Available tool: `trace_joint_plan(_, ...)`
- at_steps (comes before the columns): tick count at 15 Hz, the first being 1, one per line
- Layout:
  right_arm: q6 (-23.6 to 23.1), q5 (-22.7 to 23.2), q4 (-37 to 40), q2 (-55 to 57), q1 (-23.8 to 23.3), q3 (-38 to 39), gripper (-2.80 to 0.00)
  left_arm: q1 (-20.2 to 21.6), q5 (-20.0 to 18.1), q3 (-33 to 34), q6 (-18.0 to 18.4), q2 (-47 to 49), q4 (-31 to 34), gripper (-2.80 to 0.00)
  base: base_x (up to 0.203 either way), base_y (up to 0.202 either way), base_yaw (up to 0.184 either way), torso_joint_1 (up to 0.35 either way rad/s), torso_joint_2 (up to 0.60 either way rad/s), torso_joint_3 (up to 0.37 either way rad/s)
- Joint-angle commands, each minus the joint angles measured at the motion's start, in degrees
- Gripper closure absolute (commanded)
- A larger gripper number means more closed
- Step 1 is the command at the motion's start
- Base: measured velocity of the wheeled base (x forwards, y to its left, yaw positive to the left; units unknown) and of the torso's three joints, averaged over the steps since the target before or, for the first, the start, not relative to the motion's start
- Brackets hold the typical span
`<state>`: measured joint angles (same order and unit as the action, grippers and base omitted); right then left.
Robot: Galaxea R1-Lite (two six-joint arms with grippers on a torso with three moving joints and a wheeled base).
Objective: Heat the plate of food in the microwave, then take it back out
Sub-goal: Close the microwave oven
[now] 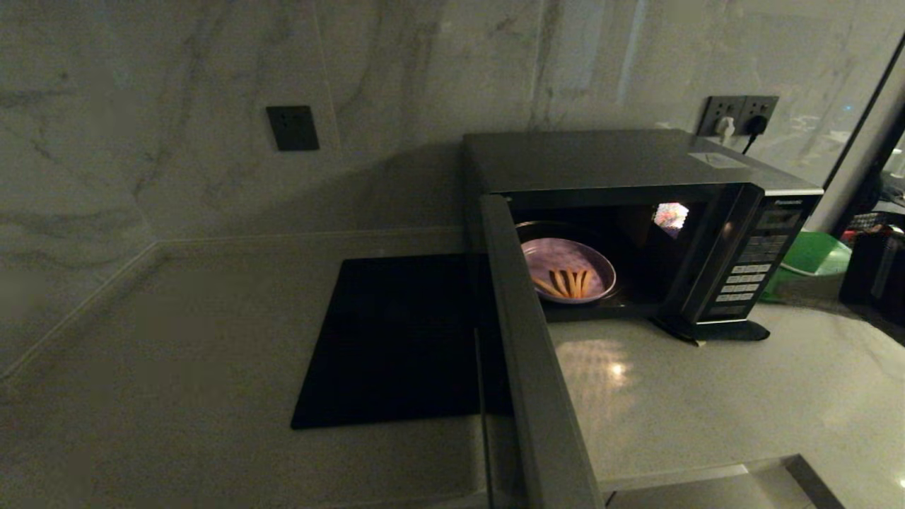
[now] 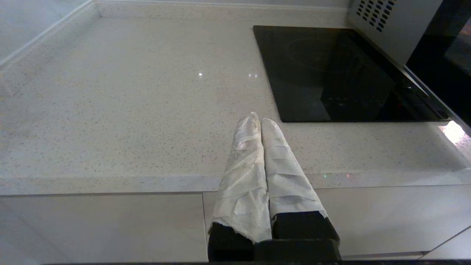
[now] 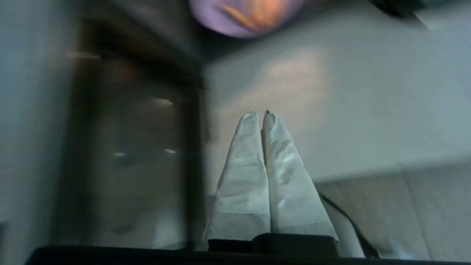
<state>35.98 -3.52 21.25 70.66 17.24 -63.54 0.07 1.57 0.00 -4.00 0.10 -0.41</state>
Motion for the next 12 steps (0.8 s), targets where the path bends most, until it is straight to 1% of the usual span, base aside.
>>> trace_joint_plan(1, 0.02, 0.31, 0.03, -1.59, 5.58, -6.49, 0.0, 0.01, 0.01, 0.0, -0.04, -0.01, -0.03, 0.0, 0.0, 0.0, 0.0, 0.0, 0.0, 0.0)
trace_joint_plan(3, 0.0, 2.96, 1.51, 0.27, 11.14, -13.71, 0.0, 0.01, 0.01, 0.0, -0.04, -0.01, -0.03, 0.0, 0.0, 0.0, 0.0, 0.0, 0.0, 0.0)
trace_joint_plan(5, 0.6, 7.94, 5.76, 2.67, 17.85, -20.33, 0.0, 0.01, 0.06, 0.0, -0.04, -0.01, -0.03, 0.0, 0.0, 0.0, 0.0, 0.0, 0.0, 0.0)
trace_joint_plan(7, 3.61, 13.84, 9.98, 6.05, 22.55, -25.29, 0.0, 0.01, 0.01, 0.0, -0.04, -0.01, -0.03, 0.0, 0.0, 0.0, 0.0, 0.0, 0.0, 0.0)
trace_joint_plan(8, 5.1, 15.85, 12.36, 7.51, 24.25, -27.09, 0.0, 0.01, 0.01, 0.0, -0.04, -0.01, -0.03, 0.0, 0.0, 0.0, 0.0, 0.0, 0.0, 0.0)
trace_joint_plan(9, 5.59, 16.92, 14.46, 8.97, 25.75, -28.56, 0.0, 0.01, 0.01, 0.0, -0.04, -0.01, -0.03, 0.0, 0.0, 0.0, 0.0, 0.0, 0.0, 0.0)
trace_joint_plan(12, 5.58, 17.27, 19.98, 14.58, 28.22, -35.05, 0.0, 0.01, 0.03, 0.0, -0.04, -0.01, -0.03, 0.0, 0.0, 0.0, 0.0, 0.0, 0.0, 0.0)
